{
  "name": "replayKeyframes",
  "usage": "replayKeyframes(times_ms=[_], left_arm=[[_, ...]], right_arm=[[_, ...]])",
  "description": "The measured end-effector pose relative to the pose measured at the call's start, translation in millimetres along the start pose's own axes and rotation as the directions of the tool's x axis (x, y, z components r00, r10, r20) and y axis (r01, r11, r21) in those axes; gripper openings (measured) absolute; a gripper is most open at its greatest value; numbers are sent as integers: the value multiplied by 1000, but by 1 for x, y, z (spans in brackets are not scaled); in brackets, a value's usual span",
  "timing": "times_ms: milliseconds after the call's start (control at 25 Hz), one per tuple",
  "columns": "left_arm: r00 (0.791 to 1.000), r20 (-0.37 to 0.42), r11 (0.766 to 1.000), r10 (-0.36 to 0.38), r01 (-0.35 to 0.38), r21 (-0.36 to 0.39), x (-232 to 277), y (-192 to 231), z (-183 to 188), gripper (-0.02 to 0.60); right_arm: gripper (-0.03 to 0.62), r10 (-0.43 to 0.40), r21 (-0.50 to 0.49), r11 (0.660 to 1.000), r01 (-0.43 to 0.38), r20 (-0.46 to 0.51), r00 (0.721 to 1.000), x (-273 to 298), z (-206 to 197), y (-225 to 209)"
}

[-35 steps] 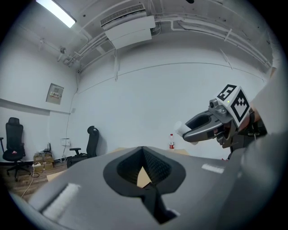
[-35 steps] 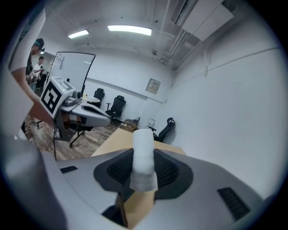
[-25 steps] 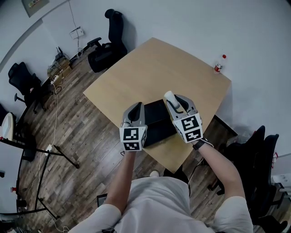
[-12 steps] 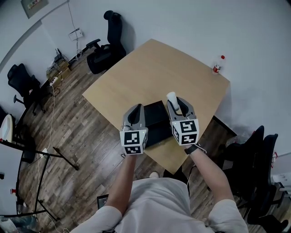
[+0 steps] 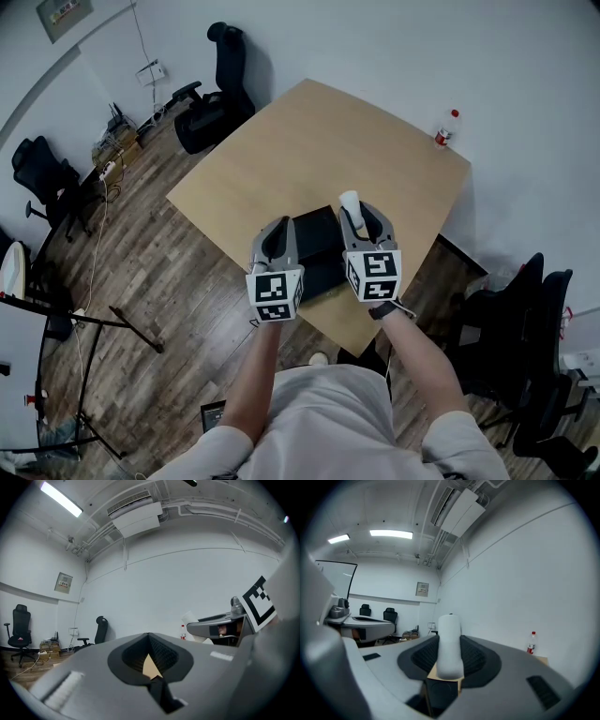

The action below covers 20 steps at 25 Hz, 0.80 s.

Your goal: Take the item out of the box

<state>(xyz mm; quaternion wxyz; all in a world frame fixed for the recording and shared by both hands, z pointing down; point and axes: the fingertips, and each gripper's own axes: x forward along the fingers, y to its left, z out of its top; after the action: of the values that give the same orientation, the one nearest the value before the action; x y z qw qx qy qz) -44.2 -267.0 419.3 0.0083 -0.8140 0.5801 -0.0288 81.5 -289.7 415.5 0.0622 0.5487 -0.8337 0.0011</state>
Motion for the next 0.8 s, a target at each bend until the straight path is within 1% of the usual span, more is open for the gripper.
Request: replayKeyframes(times_ms=[280, 520, 800], left_arm=[[1000, 1, 1000, 21, -21, -12, -1, 8, 0, 6], [1000, -3, 1000, 19, -19, -19, -1, 7, -3, 6], [999, -21, 999, 28, -28, -32, 4, 11, -13, 6]], right_arm=[[137, -23, -7, 1000, 24, 30, 999, -1, 3, -1], [137, -12, 5, 1000, 12, 25, 1000, -2, -7, 9], [137, -4, 21, 1000, 3, 14, 1000, 2, -17, 5]])
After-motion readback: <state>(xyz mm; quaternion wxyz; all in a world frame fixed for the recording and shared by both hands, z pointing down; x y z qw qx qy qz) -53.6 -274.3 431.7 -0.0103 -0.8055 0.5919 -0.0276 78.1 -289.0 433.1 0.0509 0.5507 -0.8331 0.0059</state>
